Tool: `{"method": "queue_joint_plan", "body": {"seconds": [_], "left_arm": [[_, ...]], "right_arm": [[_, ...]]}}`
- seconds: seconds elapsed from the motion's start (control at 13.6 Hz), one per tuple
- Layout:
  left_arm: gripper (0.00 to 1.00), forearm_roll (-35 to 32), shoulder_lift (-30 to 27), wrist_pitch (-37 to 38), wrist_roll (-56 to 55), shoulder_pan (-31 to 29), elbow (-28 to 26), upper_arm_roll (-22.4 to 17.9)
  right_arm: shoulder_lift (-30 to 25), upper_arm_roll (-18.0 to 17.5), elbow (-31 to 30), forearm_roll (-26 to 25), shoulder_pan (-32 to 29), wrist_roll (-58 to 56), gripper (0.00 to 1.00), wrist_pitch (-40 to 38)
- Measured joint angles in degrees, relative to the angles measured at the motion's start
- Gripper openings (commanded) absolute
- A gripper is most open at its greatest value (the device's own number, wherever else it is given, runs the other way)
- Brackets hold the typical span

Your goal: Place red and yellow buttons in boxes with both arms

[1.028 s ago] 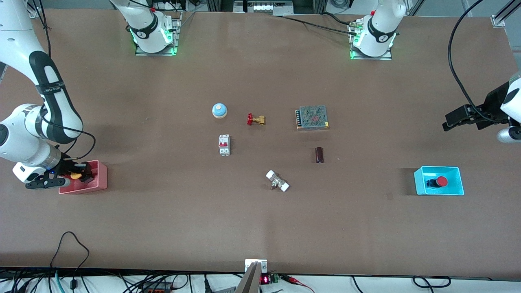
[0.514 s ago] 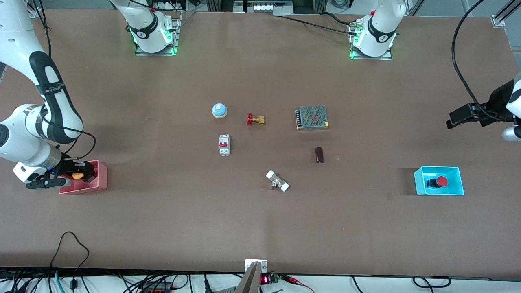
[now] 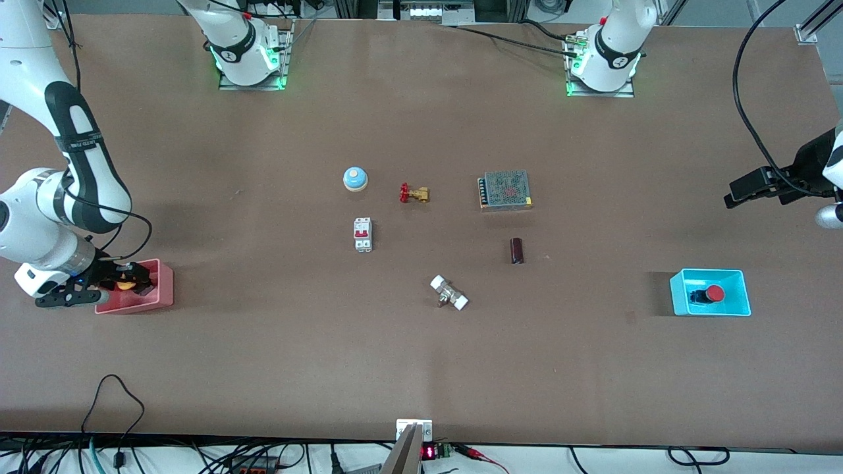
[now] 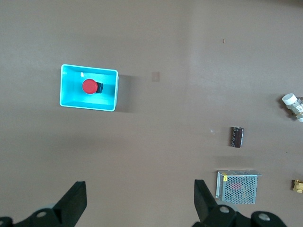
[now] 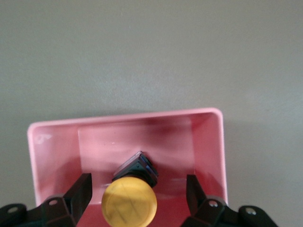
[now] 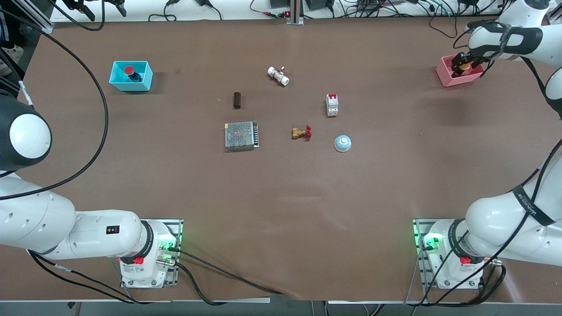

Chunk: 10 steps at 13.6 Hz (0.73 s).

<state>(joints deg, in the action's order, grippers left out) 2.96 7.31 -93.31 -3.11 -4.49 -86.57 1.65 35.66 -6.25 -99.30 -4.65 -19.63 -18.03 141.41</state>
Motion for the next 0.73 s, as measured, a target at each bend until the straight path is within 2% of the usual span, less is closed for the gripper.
{"method": "queue_joint_plan", "body": {"seconds": [0.22,0.29,0.51,0.73], "left_arm": [[1.0,0.0,-0.08,0.0,0.0,0.03,0.0,0.06],[1.0,0.0,-0.09,0.0,0.0,0.03,0.0,0.07],[1.0,0.0,-0.13,0.0,0.0,0.11,0.0,0.48],[1.0,0.0,-0.14,0.03,0.04,0.12,0.0,0.66]], "right_arm": [[-3.93,-0.56,0.52,0.15,0.07,0.1,0.92,-7.06],[-5.77,-0.7,0.76,0.64,0.2,0.16,1.0,-10.13],[-12.06,-1.02,1.43,1.42,1.2,0.16,1.0,-18.24],[-18.91,-1.43,2.5,1.61,5.23,4.85,1.0,-26.47]]}}
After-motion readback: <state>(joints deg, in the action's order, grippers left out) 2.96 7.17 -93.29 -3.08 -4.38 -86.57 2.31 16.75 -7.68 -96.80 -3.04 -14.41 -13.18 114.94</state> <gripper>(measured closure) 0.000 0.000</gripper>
